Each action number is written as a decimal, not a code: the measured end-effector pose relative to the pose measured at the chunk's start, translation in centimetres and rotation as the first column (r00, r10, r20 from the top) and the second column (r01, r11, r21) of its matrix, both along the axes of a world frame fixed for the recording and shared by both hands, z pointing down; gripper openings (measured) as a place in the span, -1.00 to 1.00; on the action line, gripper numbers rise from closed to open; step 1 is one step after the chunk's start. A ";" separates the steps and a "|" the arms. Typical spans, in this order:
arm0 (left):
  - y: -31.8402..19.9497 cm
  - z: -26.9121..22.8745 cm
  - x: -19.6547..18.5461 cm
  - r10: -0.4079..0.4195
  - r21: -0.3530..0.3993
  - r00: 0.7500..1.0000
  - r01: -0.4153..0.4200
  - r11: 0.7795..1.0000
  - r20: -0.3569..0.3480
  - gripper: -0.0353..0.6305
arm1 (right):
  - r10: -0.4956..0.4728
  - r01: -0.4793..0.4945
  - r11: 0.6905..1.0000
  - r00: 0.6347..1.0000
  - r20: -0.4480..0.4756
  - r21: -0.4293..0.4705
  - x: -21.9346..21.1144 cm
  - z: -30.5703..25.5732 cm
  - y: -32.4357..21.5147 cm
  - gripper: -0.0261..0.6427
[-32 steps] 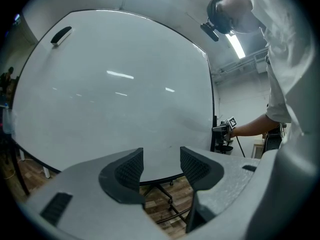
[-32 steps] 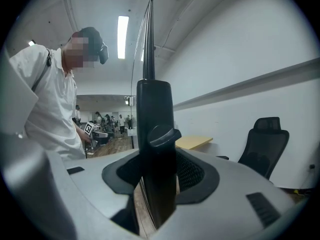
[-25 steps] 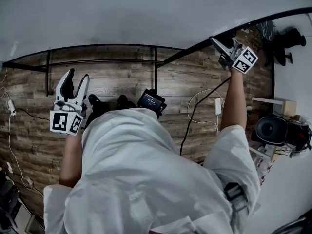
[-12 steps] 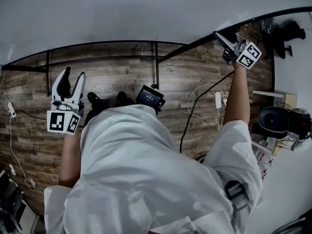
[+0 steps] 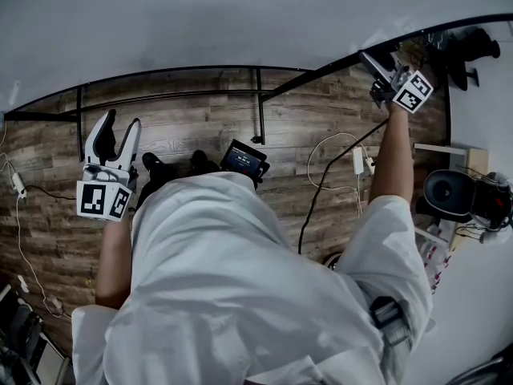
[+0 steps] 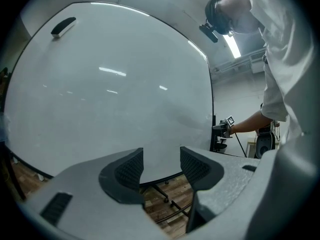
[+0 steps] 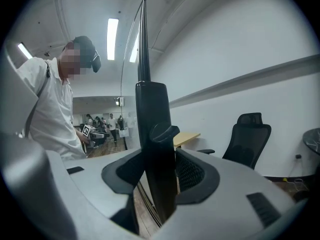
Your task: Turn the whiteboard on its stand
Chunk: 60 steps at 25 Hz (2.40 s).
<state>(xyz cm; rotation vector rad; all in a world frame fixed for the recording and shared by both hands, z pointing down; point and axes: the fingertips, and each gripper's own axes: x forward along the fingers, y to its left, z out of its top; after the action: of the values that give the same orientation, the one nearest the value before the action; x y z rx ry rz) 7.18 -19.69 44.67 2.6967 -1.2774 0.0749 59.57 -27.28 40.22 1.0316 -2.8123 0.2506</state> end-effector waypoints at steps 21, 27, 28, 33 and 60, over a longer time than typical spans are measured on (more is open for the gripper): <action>-2.2 -0.6 -0.1 0.009 0.033 0.998 -0.007 0.999 -0.065 -0.18 | 0.431 -0.433 0.871 0.900 0.062 0.233 -7.9 -2.4 8.1 -0.52; -2.8 -2.4 -0.9 -0.020 0.064 0.998 0.025 0.998 -0.064 -0.18 | 0.442 -0.446 0.845 0.893 0.085 0.293 -14.8 -4.2 8.2 -0.61; -2.8 -2.7 -1.2 -0.026 0.070 0.998 0.031 0.997 -0.061 -0.18 | 0.434 -0.439 0.849 0.897 0.085 0.296 -16.2 -4.2 8.1 -0.64; -2.9 -4.5 -3.3 -0.063 0.106 0.996 0.069 0.992 -0.062 -0.20 | 0.369 -0.382 0.879 0.924 0.099 0.287 -23.7 -3.7 7.5 -0.77; 3.9 -7.0 -17.7 -0.045 0.170 0.994 0.062 0.983 -0.103 -0.88 | 0.497 -0.469 0.810 0.868 0.013 0.352 -38.7 -4.4 16.1 -0.93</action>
<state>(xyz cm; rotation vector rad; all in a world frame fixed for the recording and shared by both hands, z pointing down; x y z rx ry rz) -10.55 -15.82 37.71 2.7663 -1.3853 -0.1824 20.91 -11.15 35.78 1.7912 -2.5186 -0.2483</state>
